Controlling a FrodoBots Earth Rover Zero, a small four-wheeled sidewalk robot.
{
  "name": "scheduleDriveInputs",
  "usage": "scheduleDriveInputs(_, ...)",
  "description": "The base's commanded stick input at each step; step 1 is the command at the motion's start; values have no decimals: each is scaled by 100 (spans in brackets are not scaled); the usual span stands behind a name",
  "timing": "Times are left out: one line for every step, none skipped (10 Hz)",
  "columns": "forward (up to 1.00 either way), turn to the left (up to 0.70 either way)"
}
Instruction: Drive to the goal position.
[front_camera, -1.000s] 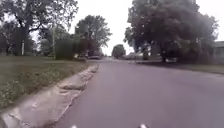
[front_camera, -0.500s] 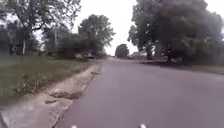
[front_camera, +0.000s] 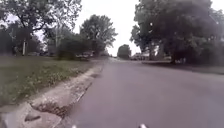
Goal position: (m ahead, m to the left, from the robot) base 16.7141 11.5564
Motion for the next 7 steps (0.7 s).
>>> scheduleDriveInputs(100,0)
scheduleDriveInputs(100,0)
scheduleDriveInputs(100,0)
scheduleDriveInputs(100,0)
scheduleDriveInputs(100,0)
scheduleDriveInputs(100,0)
scheduleDriveInputs(100,0)
